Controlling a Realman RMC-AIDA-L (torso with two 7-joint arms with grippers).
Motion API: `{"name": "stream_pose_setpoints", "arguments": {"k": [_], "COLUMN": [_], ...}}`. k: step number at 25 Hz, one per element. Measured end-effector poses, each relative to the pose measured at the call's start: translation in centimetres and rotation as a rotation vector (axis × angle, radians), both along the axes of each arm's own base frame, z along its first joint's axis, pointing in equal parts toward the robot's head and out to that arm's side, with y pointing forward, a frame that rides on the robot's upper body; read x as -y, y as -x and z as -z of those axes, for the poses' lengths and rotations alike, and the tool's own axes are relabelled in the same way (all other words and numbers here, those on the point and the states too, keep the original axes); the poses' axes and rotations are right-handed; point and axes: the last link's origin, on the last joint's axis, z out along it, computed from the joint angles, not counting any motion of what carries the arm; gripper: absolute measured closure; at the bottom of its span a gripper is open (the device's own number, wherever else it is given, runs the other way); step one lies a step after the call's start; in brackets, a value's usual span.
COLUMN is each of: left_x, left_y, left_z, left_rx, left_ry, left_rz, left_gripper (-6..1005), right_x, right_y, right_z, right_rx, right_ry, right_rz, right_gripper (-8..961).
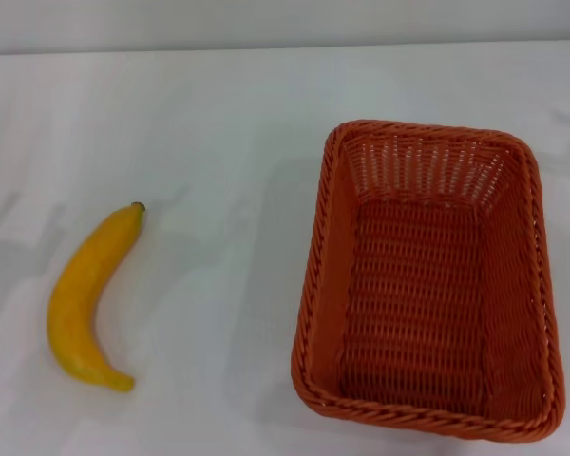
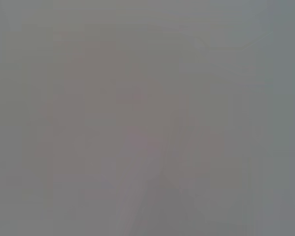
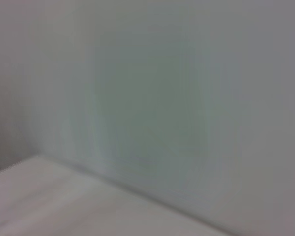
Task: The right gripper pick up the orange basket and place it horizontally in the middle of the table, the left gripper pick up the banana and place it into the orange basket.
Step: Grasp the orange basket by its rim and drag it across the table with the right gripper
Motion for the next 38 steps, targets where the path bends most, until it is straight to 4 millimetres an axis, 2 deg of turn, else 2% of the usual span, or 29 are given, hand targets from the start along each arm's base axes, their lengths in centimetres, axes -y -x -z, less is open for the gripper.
{"name": "stream_pose_setpoints", "arguments": {"k": [6,11,19,27,38], "left_x": [0.1,0.8,1.7,2.7,2.1], "left_y": [0.0,0.5,0.8,1.2,0.3], "left_z": [0.1,0.2,0.6,1.0,1.7], "left_rx": [-0.003,-0.001,-0.012,-0.018,-0.027], "left_ry": [0.011,0.014,0.044,0.065,0.103], "left_rz": [0.002,-0.018,-0.026,-0.042,0.009], "left_gripper": [325,326,326,326,327], "right_x": [-3.0,-5.4,-7.9,-8.8,-8.2], "right_y": [4.1,7.0,9.8,10.7,10.2], "right_z": [2.0,5.0,10.6,14.3,16.8], "right_rx": [0.191,0.353,0.604,0.797,0.875], "right_ry": [0.152,0.25,0.349,0.43,0.473], "right_rz": [-0.03,-0.045,-0.025,0.027,0.039], "right_gripper": [84,83,96,116,144]}}
